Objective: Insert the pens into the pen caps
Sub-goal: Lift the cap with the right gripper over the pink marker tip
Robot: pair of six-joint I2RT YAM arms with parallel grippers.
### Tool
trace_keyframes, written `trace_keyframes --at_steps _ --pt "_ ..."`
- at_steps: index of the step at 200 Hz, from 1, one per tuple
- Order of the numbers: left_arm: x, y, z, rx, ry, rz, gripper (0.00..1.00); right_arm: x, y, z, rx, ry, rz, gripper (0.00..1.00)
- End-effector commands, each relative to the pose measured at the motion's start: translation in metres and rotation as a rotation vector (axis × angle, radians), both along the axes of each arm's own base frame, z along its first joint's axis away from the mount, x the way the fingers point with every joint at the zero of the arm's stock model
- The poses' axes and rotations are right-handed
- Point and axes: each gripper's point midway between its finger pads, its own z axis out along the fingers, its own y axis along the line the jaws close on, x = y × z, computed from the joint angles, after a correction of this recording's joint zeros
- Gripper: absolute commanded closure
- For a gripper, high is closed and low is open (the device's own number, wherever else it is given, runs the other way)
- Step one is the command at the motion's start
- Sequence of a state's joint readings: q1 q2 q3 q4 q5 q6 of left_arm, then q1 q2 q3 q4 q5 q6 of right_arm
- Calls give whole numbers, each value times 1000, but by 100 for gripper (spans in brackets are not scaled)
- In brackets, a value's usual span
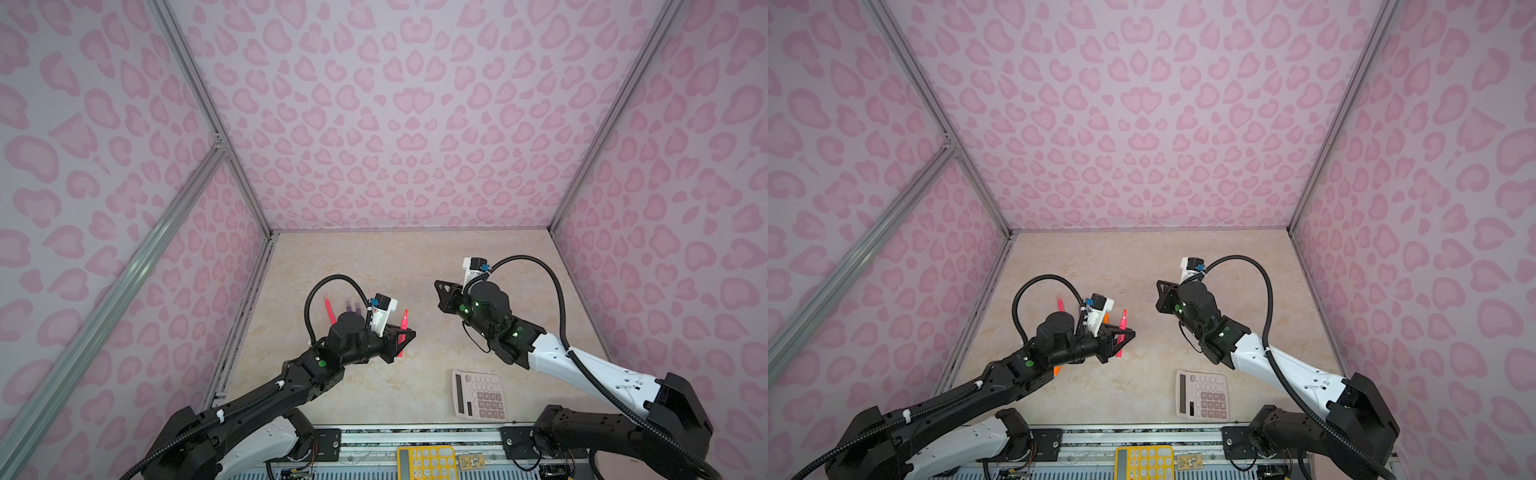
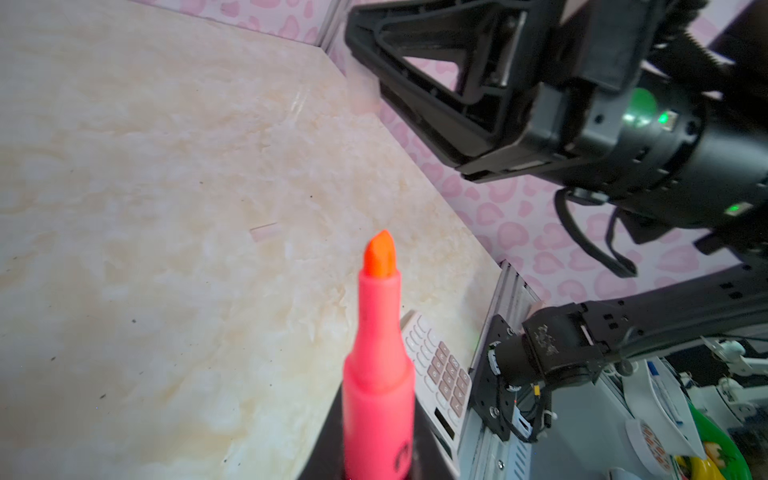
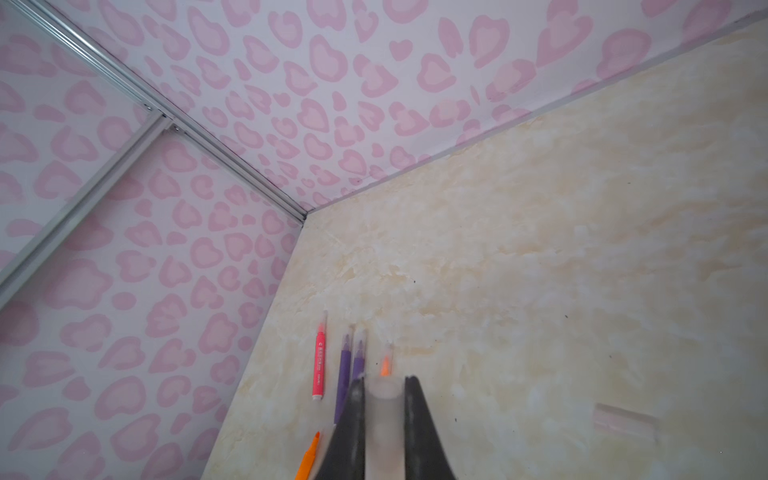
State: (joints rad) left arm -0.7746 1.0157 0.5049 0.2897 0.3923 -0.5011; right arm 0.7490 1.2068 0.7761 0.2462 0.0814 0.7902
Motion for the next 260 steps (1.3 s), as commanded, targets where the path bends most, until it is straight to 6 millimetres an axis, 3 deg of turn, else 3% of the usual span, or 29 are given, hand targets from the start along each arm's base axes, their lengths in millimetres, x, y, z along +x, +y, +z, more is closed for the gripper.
trace_keyframes --at_steps 1,31,70,260 --pt "-10 -10 20 -51 -74 -74 97 -10 24 34 153 -95 115 100" --pt "-10 -18 14 -22 -64 -89 97 -26 41 44 200 -143 211 100" --pt "-3 -20 6 2 -38 -61 97 -37 58 36 186 -136 251 100" --pt "15 -3 -1 66 -40 83 97 -48 68 20 151 -103 264 100"
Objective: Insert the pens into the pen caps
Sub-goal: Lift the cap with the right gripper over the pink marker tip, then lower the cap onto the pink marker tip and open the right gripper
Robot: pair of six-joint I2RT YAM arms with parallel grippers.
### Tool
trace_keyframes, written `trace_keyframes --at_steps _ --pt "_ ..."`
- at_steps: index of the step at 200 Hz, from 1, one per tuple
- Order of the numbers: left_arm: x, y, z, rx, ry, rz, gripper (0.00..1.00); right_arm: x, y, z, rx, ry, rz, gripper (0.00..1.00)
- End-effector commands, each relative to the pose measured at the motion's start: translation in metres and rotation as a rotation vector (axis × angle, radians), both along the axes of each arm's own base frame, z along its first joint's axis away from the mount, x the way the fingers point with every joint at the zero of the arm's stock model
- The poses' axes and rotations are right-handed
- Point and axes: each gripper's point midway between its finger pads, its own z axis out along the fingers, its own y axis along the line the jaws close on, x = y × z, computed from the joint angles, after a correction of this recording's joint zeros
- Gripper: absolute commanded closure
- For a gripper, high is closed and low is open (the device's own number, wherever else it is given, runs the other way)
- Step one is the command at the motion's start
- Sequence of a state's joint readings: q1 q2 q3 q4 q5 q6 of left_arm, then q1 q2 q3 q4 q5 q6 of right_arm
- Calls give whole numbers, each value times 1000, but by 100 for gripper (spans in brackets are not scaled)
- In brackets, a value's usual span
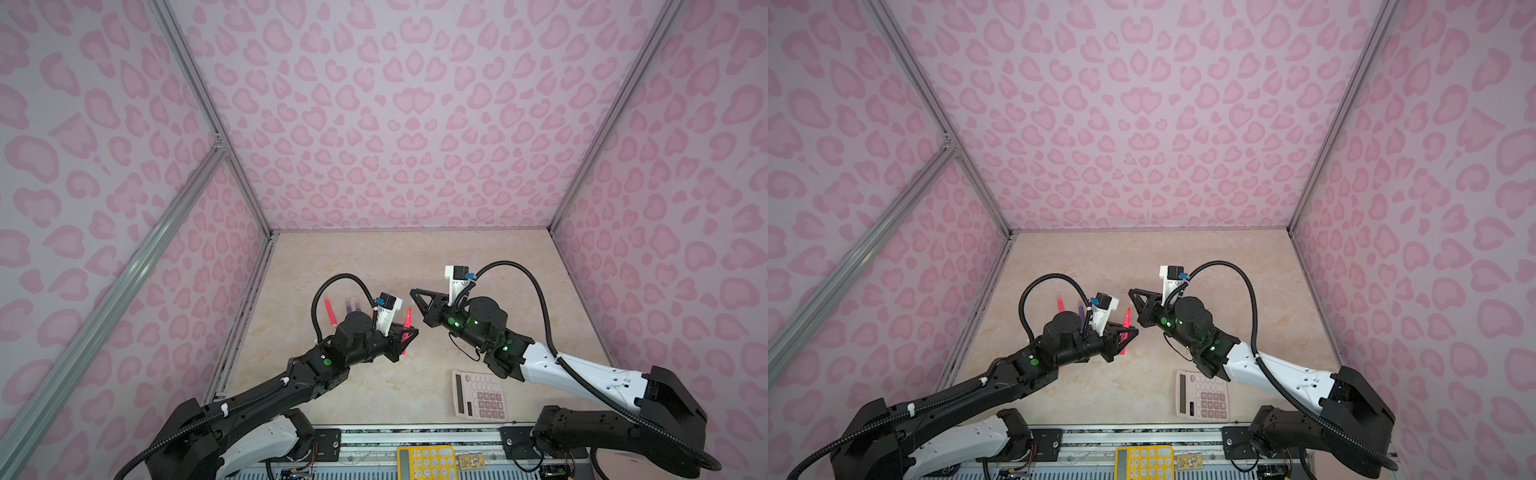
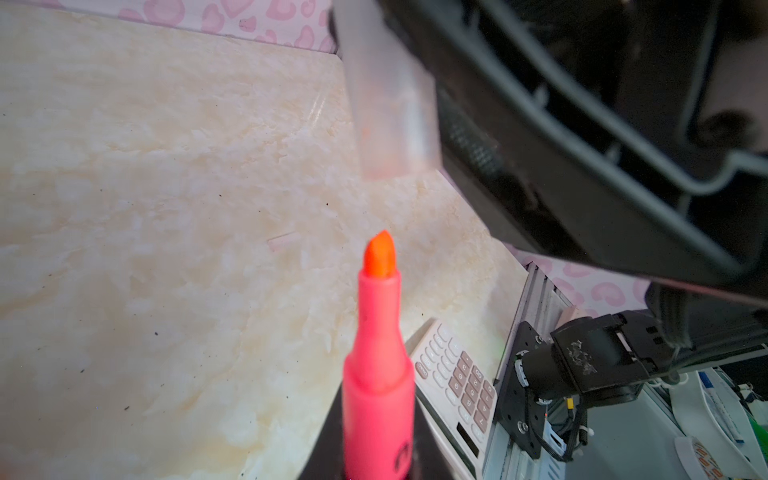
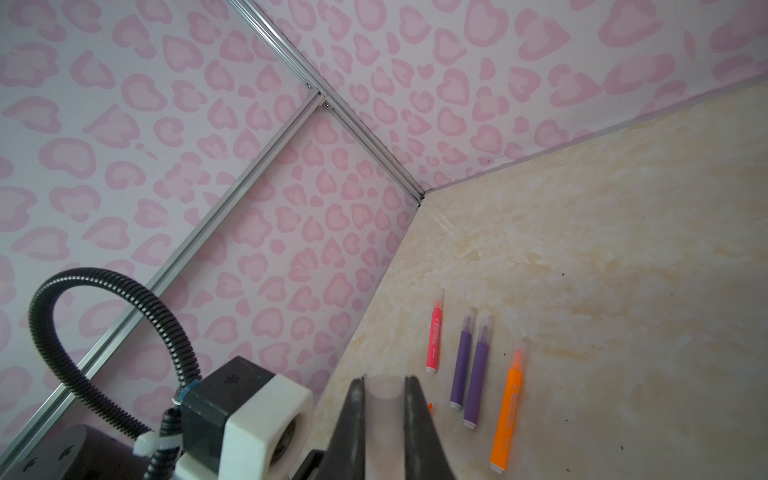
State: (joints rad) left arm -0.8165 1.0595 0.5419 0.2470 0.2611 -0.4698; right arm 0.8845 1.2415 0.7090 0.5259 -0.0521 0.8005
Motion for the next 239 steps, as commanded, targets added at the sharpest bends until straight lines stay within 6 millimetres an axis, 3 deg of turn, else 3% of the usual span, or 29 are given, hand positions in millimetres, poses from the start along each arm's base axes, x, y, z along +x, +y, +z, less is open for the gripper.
trace_keyframes --at_steps 1,103,239 --pt "3 -1 8 -11 -18 9 97 -1 3 -1 -1 -4 0 100" --pt "7 5 7 0 -20 47 97 -5 14 -10 -16 14 16 100" --pt "19 20 7 22 -25 148 97 -32 33 -24 -84 -21 -20 100"
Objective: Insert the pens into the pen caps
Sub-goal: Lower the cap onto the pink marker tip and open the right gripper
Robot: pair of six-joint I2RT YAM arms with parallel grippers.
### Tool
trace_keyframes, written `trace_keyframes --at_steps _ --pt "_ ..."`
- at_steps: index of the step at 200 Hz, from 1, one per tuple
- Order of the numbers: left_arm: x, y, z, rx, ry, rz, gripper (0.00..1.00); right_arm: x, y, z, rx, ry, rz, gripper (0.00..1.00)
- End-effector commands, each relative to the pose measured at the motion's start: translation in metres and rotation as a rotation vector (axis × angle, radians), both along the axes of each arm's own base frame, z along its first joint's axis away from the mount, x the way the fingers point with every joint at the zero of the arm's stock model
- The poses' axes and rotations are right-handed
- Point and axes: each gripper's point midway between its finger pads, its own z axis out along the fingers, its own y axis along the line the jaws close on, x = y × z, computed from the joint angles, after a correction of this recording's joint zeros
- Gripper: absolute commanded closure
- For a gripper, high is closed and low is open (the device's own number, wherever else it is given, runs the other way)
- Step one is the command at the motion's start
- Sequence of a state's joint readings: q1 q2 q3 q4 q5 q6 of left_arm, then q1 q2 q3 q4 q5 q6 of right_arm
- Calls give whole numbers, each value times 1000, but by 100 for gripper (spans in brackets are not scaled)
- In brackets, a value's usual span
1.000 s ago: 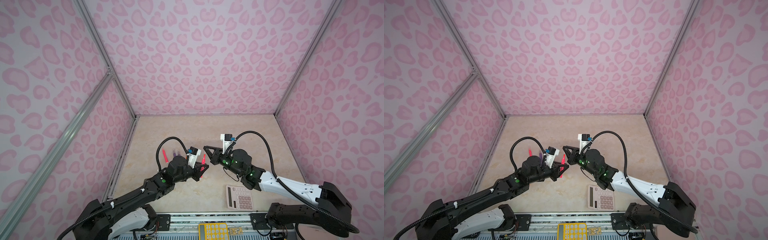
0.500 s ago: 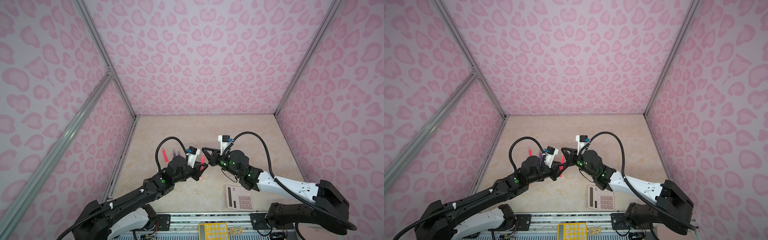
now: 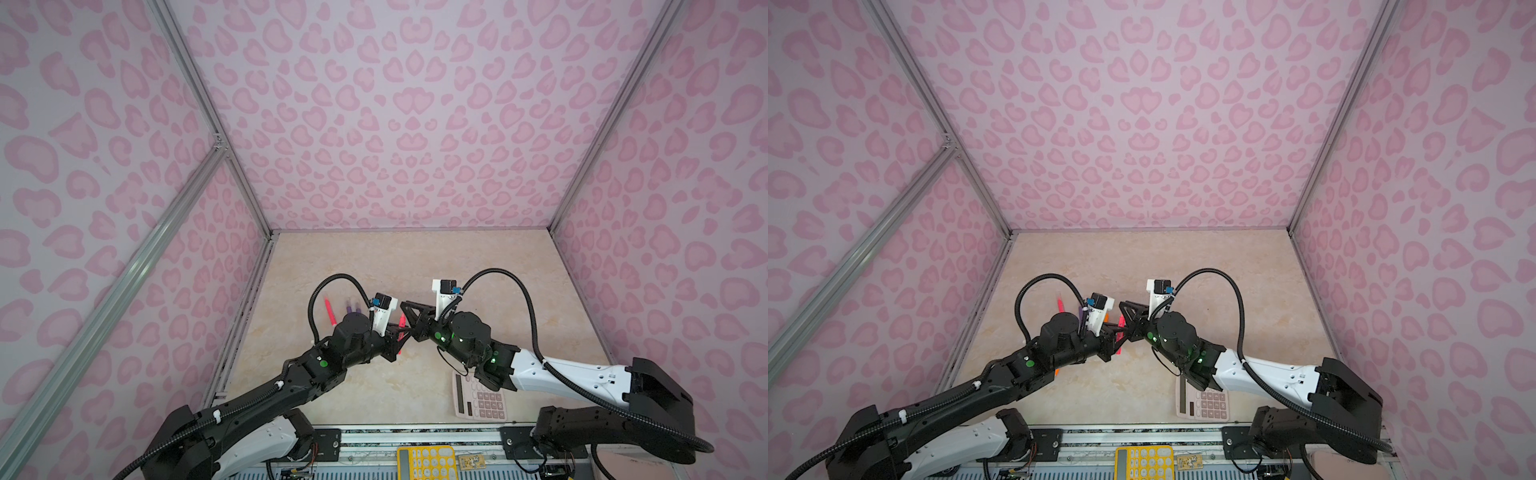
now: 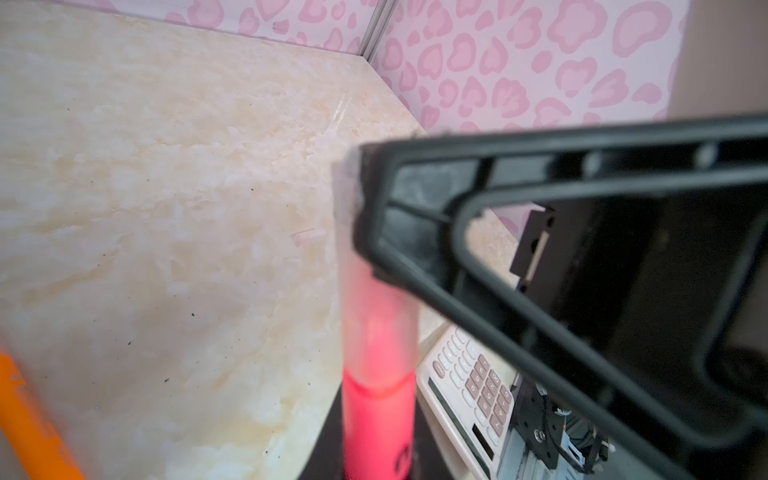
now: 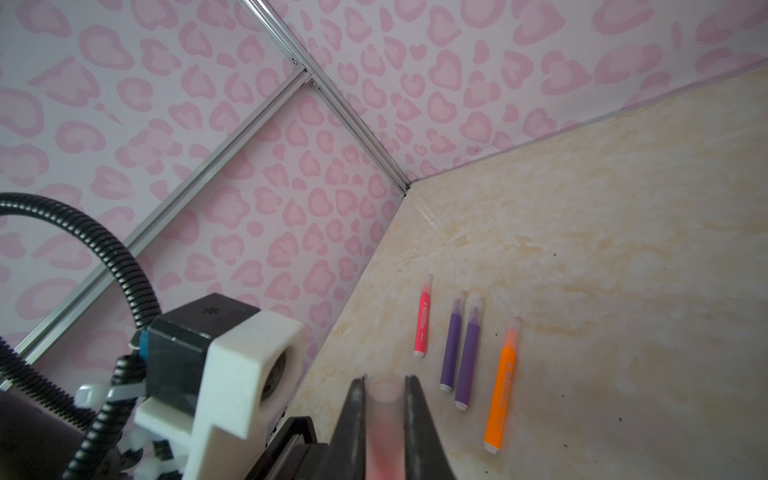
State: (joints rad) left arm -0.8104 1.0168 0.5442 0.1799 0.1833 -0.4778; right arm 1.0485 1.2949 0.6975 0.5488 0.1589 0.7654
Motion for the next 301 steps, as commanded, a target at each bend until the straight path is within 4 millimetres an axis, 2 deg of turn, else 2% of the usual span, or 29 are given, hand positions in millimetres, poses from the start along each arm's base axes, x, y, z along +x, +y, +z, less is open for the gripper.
trace_keyframes --at_steps 1,39,92,162,184,205,231,301 --pt "11 6 5 3 -18 66 97 -7 9 -3 -17 0 21 100" --pt "12 6 1 14 -1 65 97 -10 23 -10 -58 17 44 100" --pt "10 7 4 3 -10 60 97 -11 22 -9 -48 -1 51 100" --pt "7 2 4 -1 -5 26 97 -1 15 10 -38 -39 9 56" --pt "7 1 3 -1 -2 24 97 5 10 18 -40 -42 -8 48" --pt "7 0 3 -4 0 22 97 13 3 20 -52 -33 -37 48" --pt "6 0 3 -3 -1 20 97 24 -4 13 -60 0 -62 52" --pt "6 1 5 -6 -4 20 97 38 7 14 -92 16 -48 51"
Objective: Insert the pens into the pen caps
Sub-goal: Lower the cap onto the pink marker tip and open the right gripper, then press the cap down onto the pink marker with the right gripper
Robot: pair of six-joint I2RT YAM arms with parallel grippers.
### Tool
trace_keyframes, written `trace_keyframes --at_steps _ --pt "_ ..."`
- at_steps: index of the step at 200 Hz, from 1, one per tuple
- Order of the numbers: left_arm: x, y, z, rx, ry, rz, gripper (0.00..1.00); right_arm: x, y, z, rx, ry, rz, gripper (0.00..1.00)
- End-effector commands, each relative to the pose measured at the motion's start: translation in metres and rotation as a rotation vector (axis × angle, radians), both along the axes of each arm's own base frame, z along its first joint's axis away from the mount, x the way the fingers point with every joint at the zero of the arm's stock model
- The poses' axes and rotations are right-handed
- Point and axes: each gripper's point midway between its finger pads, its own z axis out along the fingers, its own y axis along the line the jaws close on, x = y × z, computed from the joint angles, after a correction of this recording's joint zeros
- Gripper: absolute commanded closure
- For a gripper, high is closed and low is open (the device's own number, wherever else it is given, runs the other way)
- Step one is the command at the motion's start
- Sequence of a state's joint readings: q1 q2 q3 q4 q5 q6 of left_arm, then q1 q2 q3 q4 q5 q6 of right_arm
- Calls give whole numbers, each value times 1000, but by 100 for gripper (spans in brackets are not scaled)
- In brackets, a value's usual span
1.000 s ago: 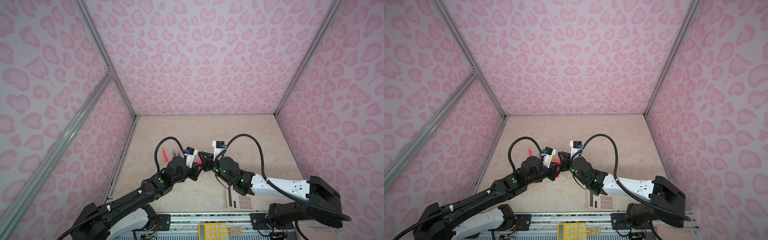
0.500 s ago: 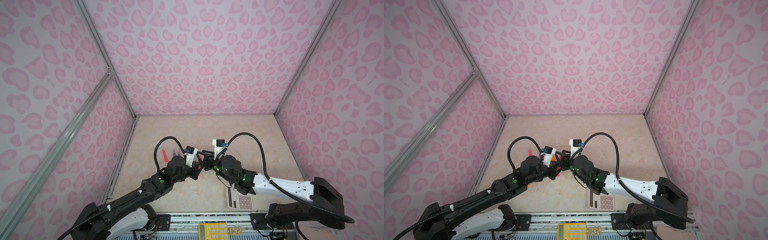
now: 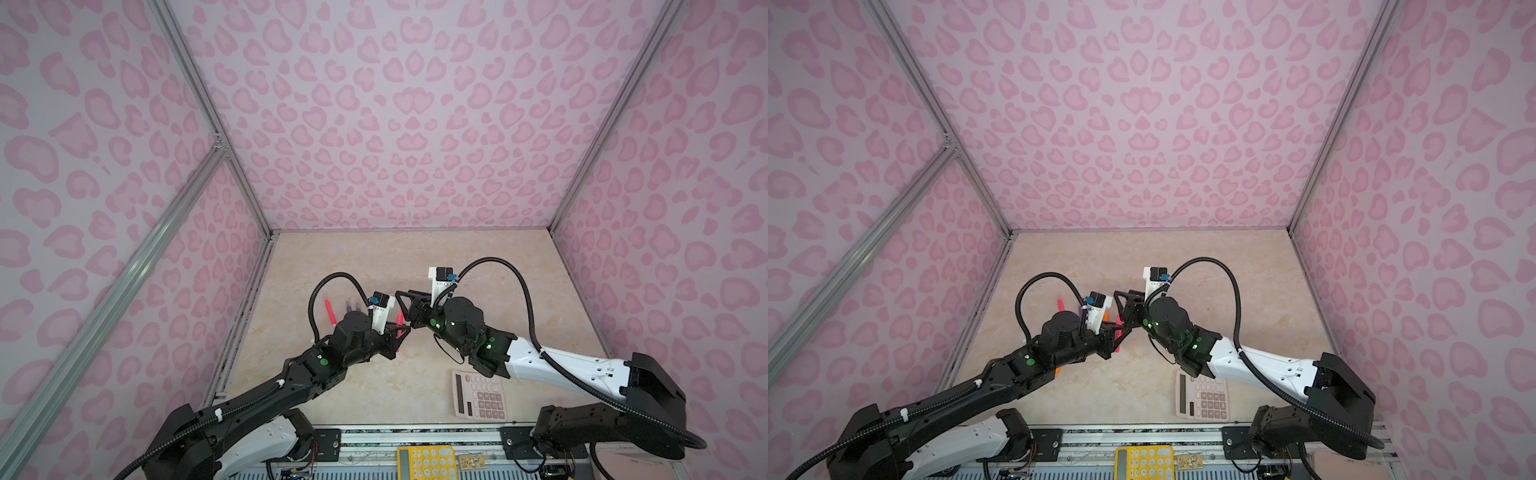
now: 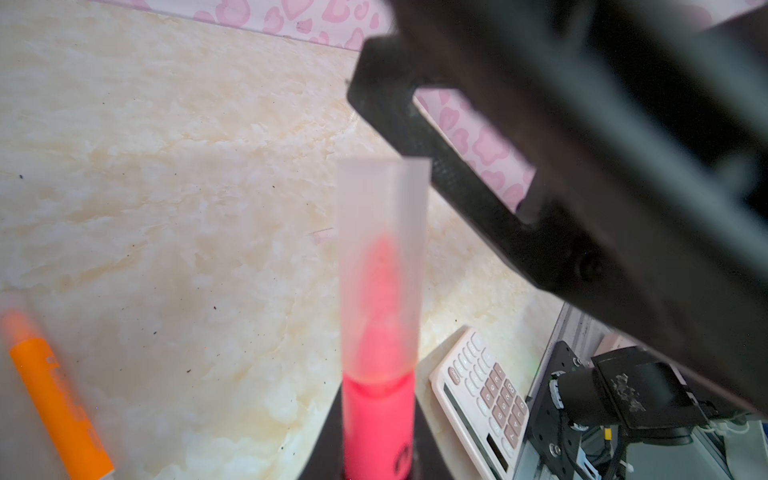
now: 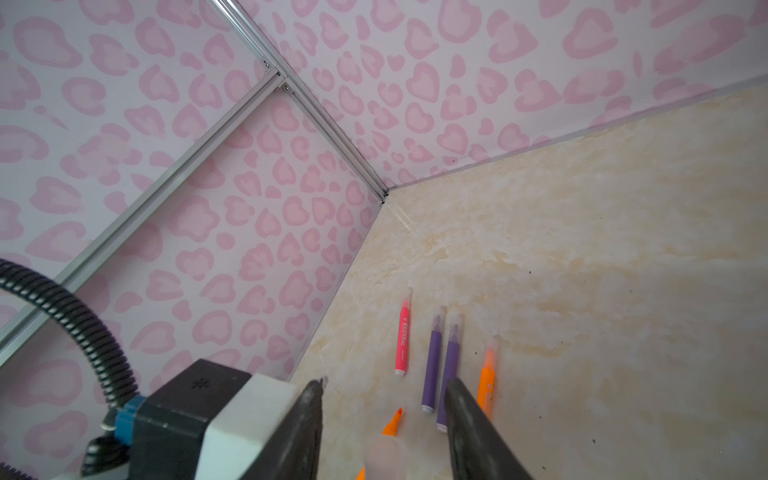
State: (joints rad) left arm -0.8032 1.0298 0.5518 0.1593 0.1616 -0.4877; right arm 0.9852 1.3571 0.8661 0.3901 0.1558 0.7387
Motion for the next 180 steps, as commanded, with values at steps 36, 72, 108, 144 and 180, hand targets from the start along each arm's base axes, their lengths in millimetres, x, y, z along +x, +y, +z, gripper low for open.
trace_keyframes --at_steps 36,72,108,144,180 --pt "0 -2 12 -28 -29 -12 97 14 13 -10 -48 33 10 52" --pt "-1 -2 12 -30 -27 -12 97 18 20 -16 -55 50 22 55" --pt "0 -2 11 -28 -26 -12 97 18 25 -18 -61 57 39 73" --pt "1 -1 11 -26 -27 -2 97 17 26 -22 -66 67 45 89" --pt "10 9 3 24 -17 70 97 11 27 -31 -78 86 57 99"
